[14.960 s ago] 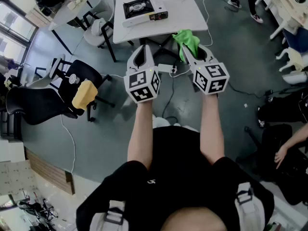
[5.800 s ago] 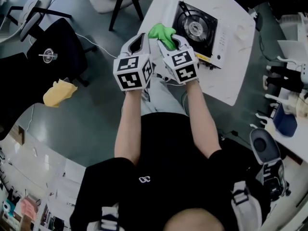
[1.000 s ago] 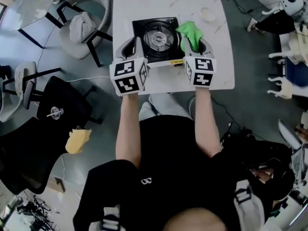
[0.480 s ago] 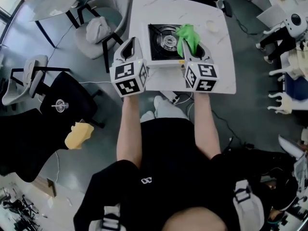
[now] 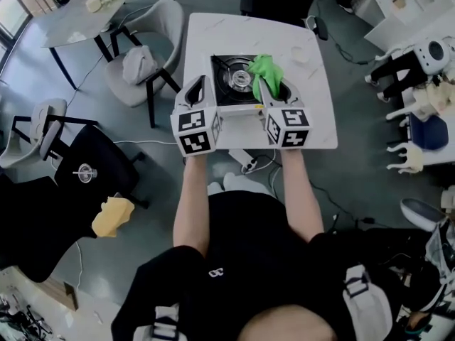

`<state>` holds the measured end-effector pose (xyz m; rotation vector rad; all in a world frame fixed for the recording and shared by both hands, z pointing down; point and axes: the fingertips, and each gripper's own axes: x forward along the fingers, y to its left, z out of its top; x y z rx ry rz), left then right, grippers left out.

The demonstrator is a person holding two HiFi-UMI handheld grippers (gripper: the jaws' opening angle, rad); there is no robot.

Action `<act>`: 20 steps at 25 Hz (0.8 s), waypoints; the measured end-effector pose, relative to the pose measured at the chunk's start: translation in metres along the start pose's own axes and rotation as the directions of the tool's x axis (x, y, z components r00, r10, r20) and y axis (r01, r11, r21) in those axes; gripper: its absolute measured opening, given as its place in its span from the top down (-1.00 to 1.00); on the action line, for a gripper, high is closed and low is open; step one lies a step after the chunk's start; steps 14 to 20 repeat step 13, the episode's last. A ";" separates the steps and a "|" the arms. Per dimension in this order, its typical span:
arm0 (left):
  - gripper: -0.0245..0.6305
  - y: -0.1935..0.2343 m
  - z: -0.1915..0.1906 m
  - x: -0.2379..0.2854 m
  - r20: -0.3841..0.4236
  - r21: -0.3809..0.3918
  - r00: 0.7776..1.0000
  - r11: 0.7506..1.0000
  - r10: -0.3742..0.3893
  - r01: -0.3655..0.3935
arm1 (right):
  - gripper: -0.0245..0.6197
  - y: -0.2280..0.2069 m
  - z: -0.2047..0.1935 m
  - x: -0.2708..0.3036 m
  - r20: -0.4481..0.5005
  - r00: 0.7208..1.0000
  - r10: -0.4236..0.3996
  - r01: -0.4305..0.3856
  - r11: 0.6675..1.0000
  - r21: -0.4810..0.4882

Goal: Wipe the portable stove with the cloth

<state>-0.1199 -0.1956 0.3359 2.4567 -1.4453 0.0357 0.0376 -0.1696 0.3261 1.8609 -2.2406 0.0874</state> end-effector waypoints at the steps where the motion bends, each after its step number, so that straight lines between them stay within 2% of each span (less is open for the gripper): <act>1: 0.93 -0.002 -0.003 -0.001 -0.004 -0.001 1.000 1.000 -0.005 0.005 | 0.70 0.000 -0.002 -0.001 -0.005 1.000 0.002 -0.002 1.000 0.005; 13: 0.93 0.022 0.002 -0.018 0.025 0.004 0.999 0.999 0.039 -0.039 | 0.71 0.021 0.012 0.004 0.043 0.998 0.049 -0.047 0.998 -0.040; 20: 0.93 0.022 0.002 -0.018 0.025 0.004 0.999 0.999 0.039 -0.039 | 0.71 0.021 0.012 0.004 0.043 0.998 0.049 -0.047 0.998 -0.040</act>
